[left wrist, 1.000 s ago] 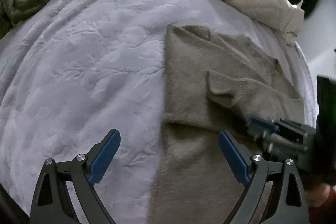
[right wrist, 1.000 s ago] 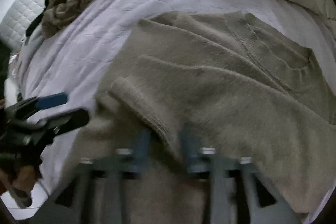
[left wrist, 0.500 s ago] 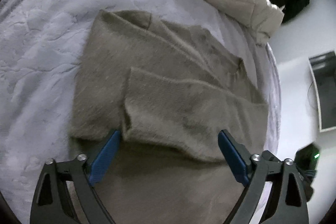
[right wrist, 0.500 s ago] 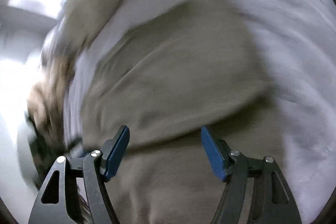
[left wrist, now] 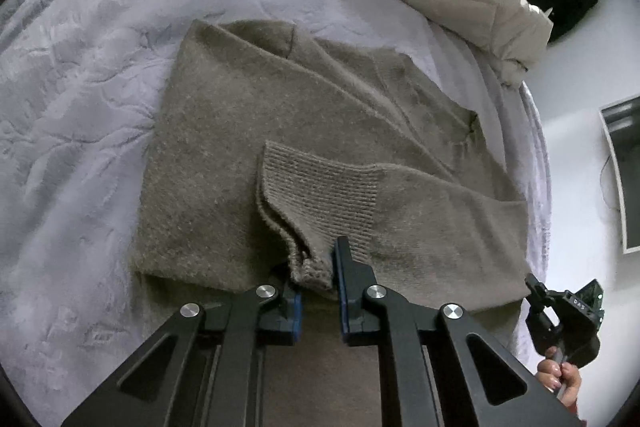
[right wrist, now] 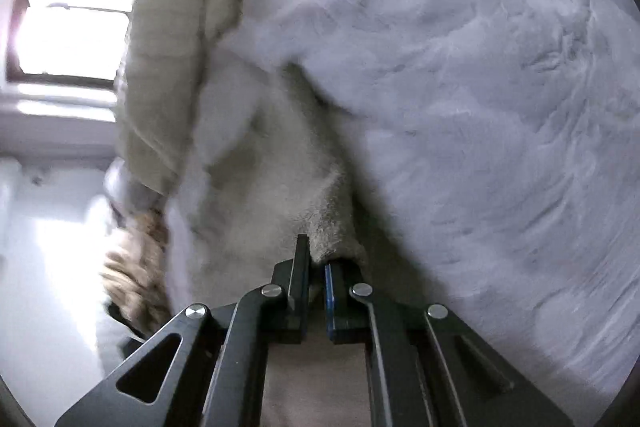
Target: Fold small clothes
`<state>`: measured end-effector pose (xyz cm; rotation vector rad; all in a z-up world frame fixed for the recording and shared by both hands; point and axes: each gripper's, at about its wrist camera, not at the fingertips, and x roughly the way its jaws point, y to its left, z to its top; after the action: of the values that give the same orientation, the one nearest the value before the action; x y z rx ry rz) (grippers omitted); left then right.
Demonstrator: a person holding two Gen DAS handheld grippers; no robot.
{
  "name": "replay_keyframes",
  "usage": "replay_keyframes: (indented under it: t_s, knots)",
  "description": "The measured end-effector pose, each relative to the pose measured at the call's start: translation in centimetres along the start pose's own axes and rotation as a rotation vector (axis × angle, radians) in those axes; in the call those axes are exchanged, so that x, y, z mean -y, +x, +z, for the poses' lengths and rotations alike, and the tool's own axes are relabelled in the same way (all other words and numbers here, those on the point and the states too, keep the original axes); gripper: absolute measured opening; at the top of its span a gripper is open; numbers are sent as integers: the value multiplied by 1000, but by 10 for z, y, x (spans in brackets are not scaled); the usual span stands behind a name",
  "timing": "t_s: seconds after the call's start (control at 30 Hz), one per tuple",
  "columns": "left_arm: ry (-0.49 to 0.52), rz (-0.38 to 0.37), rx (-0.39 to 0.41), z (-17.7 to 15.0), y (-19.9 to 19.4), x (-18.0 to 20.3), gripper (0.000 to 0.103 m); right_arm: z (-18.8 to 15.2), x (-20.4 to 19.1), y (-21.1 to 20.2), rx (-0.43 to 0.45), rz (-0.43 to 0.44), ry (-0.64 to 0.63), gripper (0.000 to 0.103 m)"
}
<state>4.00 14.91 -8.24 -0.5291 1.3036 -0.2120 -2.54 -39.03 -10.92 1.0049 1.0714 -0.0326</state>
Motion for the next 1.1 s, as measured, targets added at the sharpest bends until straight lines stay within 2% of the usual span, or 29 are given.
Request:
replay_keyframes:
  t_s: [0.13,0.2,0.3,0.37,0.4,0.43,0.47,0.5,0.53,0.6,0.67,0.8,0.87,0.9,0.93,0.97,1.0,1.03,1.1]
  knots:
    - [11,27,2,-5,5,-4,14,1,26,13,-38,8,41,6]
    - [25,46,13,-6,0,-6,14,-1,27,8,-32,21,48,7]
    - [36,92,31,-7,-13,-14,14,-4,22,1,-53,-9,18,9]
    - [44,152,44,-7,-22,-20,15,-5,17,-10,-65,-30,-4,15]
    - [42,180,50,-7,-27,-22,15,-6,16,-15,-62,-40,-19,25]
    - [34,185,44,-6,-31,-26,22,-5,13,-22,-53,-52,-39,45]
    - [17,167,25,-3,-32,-32,37,-5,11,-27,-42,-58,-57,55]
    - [2,153,15,-1,-33,-35,80,-4,9,-31,-29,-57,-75,64]
    - [-17,167,17,2,-33,-39,98,0,9,-34,-21,-58,-85,64]
    - [13,187,56,8,-33,-40,98,6,11,-35,-20,-56,-73,63]
    - [36,170,29,14,-25,-43,98,11,14,-33,-25,-41,-73,63]
    - [58,77,-58,23,-3,-49,98,18,14,-9,-106,-25,-111,63]
    - [61,63,-98,25,12,-54,97,20,14,4,-133,-43,-112,62]
    - [65,71,-101,27,15,-55,87,23,13,11,-150,-71,-108,51]
    - [73,84,-102,27,16,-58,79,24,12,13,-164,-98,-113,21]
    - [69,74,-92,28,13,-59,71,25,8,15,-189,-104,-131,15]
    - [62,57,-85,30,11,-58,46,24,4,13,-186,-104,-151,15]
    - [54,52,-76,32,5,-58,25,23,-4,7,-169,-108,-193,15]
    - [76,46,-48,34,-6,-57,22,21,-15,-2,-149,-108,-255,15]
